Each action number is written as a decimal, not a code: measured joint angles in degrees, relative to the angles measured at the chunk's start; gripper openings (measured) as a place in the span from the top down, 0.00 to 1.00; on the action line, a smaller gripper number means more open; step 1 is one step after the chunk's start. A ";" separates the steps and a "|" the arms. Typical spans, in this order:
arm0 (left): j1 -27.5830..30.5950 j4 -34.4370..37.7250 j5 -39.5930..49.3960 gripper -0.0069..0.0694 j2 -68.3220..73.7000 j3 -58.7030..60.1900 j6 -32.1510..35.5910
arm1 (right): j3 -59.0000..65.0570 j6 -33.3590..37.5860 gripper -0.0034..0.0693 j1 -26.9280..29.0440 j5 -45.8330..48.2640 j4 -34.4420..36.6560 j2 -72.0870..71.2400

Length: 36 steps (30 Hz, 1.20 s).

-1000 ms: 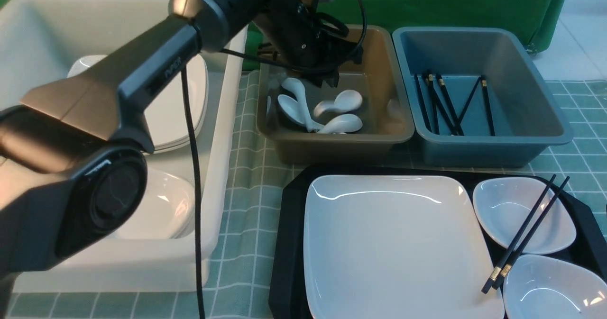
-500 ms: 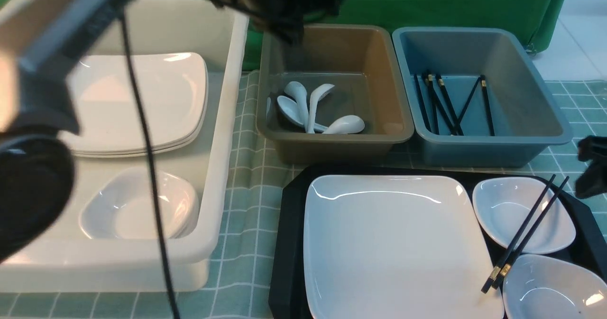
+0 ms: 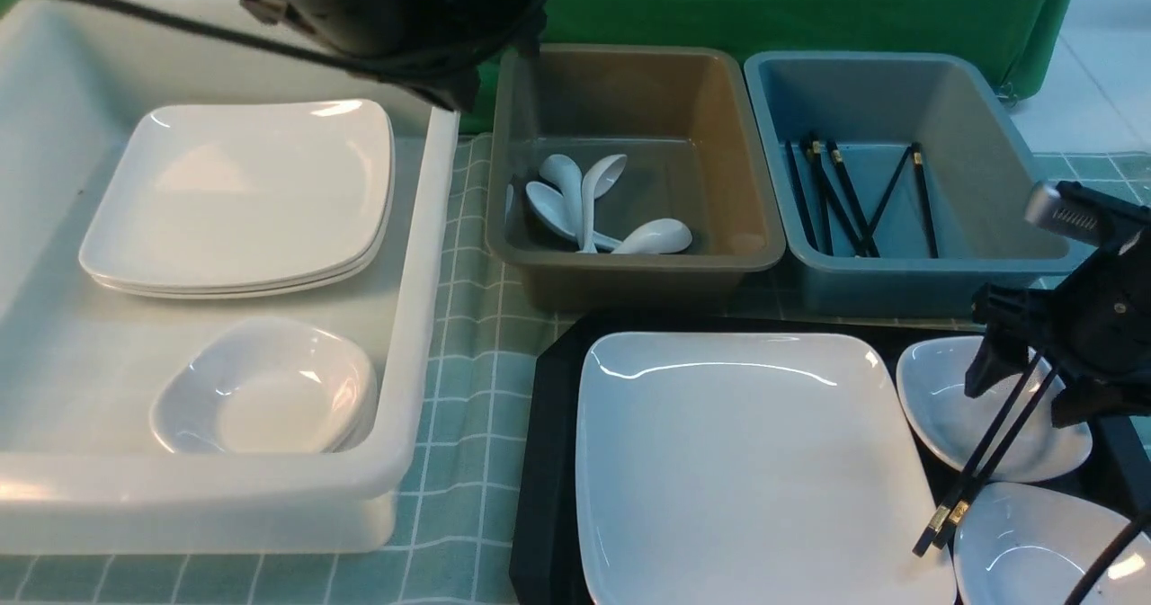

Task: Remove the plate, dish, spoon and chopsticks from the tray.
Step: Use the right arm to grab a pair of chopsticks from the plate, then use the right arm to put the chopsticks into the small storage box on the right

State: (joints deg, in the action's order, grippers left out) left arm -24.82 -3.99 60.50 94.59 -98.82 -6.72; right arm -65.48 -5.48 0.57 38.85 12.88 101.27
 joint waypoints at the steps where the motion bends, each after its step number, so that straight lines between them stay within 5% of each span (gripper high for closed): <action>1: 0.00 0.00 -1.34 0.90 -1.28 3.02 -0.22 | 0.00 -0.04 0.15 -0.52 -0.42 0.21 1.13; 8: 0.00 -0.56 -2.47 0.90 -2.05 8.29 -0.50 | 0.00 -1.59 0.23 -1.38 -0.05 0.37 3.51; 15: 0.00 -0.56 -3.79 0.90 -2.07 8.37 -0.94 | 0.00 -3.04 0.70 -1.95 1.35 0.43 3.51; 17: 0.00 -0.56 -4.17 0.90 -2.12 8.37 -1.01 | 0.00 -3.26 0.77 -1.95 1.73 0.42 3.51; 36: 0.00 -0.32 -4.16 0.90 -2.14 8.37 -1.14 | -0.51 -1.81 0.77 -2.06 7.23 1.42 -5.17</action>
State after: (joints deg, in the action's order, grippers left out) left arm -24.82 -4.31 56.34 92.45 -90.45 -7.86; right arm -65.99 -7.29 -1.48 46.07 14.29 96.10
